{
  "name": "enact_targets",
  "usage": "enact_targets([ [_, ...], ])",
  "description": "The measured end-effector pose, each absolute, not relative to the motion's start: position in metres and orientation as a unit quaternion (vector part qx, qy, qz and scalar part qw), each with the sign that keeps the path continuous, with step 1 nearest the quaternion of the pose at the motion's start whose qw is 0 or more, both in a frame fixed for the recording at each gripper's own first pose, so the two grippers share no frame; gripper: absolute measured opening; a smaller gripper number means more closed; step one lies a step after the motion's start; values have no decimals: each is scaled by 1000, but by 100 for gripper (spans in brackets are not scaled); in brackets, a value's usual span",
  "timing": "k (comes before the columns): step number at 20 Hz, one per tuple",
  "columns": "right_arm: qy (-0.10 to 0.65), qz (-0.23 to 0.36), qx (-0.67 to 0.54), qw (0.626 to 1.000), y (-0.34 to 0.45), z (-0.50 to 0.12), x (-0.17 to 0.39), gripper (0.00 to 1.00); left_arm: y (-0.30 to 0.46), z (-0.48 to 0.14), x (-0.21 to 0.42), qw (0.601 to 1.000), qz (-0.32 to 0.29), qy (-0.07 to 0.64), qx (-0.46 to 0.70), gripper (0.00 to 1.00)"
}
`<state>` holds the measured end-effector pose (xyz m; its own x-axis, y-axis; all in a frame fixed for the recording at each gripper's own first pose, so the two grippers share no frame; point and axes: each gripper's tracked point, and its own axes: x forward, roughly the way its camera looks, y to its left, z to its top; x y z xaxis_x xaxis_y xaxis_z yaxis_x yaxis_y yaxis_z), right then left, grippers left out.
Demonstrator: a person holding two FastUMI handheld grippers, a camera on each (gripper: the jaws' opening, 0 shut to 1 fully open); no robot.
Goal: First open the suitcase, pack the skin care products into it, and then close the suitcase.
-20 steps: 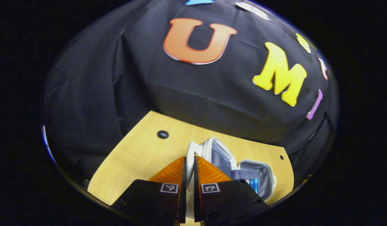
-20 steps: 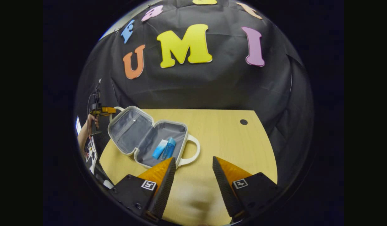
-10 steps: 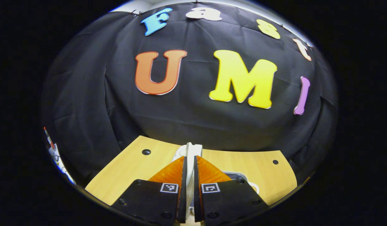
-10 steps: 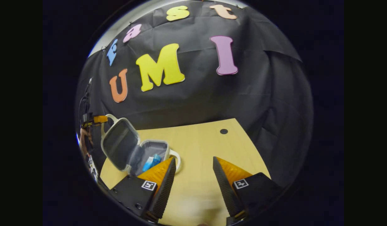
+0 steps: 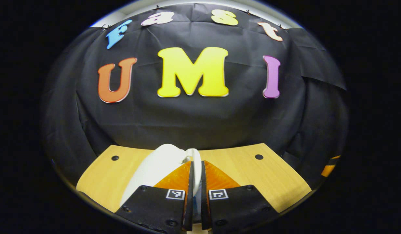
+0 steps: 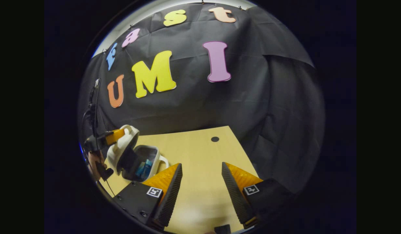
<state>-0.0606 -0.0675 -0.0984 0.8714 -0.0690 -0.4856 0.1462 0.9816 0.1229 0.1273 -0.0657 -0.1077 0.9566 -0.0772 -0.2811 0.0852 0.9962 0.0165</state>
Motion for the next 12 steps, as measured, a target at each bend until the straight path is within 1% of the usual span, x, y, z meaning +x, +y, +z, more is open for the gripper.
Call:
enact_targets([
  [3,258,-80,71,960,-97,-101,-70,67,-99,-141,132,984,-63,158,55,13],
  [4,264,-88,71,958,-105,-104,-72,72,-105,-154,133,982,-68,167,57,13],
  [6,272,-97,68,955,-116,-107,-77,73,-117,-175,134,978,-75,187,57,13],
  [11,289,-94,57,951,-122,-114,-78,72,-133,-216,142,969,-84,229,51,13],
  [12,292,-94,57,950,-123,-117,-77,67,-136,-223,143,967,-84,236,51,13],
])
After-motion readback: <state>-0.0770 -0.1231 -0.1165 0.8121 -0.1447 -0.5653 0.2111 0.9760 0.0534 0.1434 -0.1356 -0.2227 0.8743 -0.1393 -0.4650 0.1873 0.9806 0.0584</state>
